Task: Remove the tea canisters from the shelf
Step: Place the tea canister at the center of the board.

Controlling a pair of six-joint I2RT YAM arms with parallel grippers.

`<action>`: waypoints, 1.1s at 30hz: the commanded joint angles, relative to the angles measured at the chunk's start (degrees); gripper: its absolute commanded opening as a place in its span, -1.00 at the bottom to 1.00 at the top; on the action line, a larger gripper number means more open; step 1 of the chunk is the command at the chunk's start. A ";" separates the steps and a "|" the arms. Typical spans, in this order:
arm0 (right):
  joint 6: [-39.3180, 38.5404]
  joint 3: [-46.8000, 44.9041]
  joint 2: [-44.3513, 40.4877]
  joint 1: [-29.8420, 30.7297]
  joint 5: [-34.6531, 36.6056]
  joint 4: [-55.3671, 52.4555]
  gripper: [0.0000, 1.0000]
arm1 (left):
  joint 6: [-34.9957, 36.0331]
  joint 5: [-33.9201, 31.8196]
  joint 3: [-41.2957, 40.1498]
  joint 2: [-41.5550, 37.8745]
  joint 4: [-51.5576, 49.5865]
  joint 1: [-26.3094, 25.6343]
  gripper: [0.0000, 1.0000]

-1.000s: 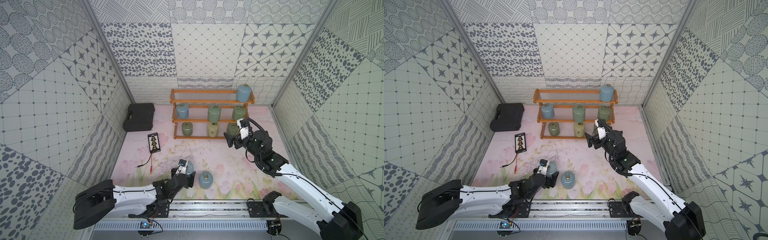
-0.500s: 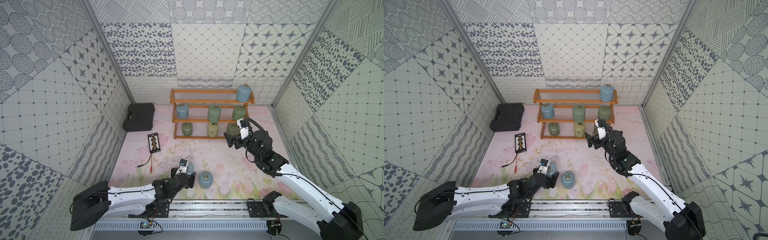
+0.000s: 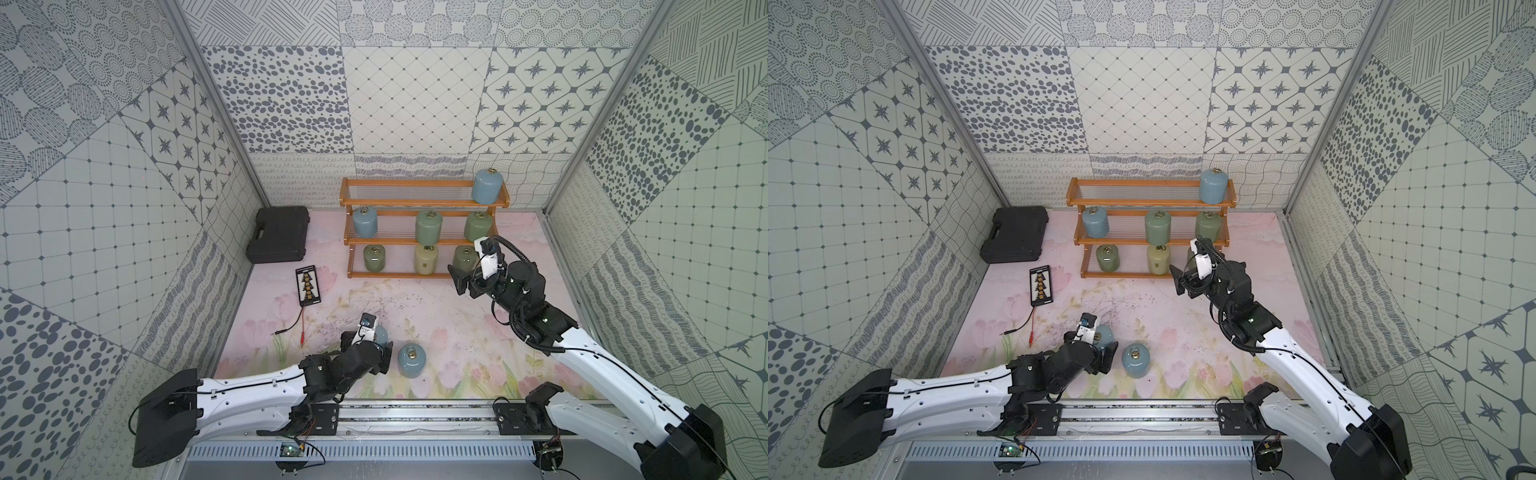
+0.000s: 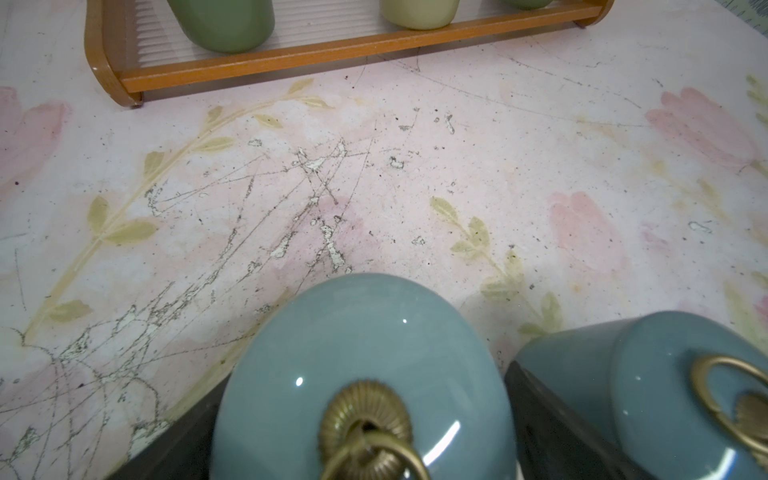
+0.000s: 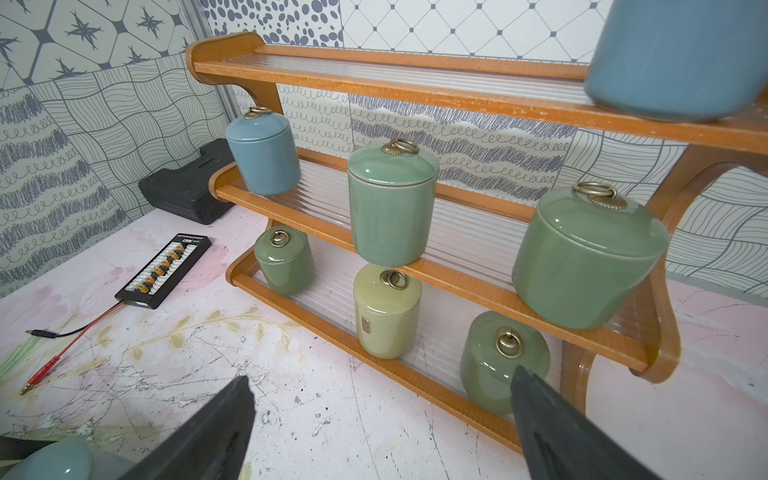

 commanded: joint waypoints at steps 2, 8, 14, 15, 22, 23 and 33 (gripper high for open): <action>-0.29 -0.42 -0.73 -0.16 -0.54 2.48 1.00 | 0.99 3.96 4.08 0.15 -7.89 2.79 0.99; -0.68 0.13 0.04 -0.16 -0.66 2.53 1.00 | 3.34 11.58 8.39 1.64 -11.00 8.81 0.99; -0.61 0.60 1.02 -0.24 -1.30 2.67 1.00 | 5.77 19.27 16.82 8.86 -16.72 13.86 0.93; -0.63 0.73 1.21 -0.16 -1.53 2.54 1.00 | 5.63 20.44 18.19 9.89 -17.44 14.38 0.90; -0.65 1.33 2.27 -0.20 -3.31 2.03 0.99 | 4.50 22.30 27.18 17.44 -27.27 15.55 0.64; -0.62 1.40 2.26 -0.16 -3.51 1.80 1.00 | 4.19 22.27 27.98 18.16 -28.50 15.60 0.61; -1.64 2.29 3.45 -0.17 -6.57 -0.97 0.99 | -0.08 21.90 27.77 20.21 -33.68 14.80 0.39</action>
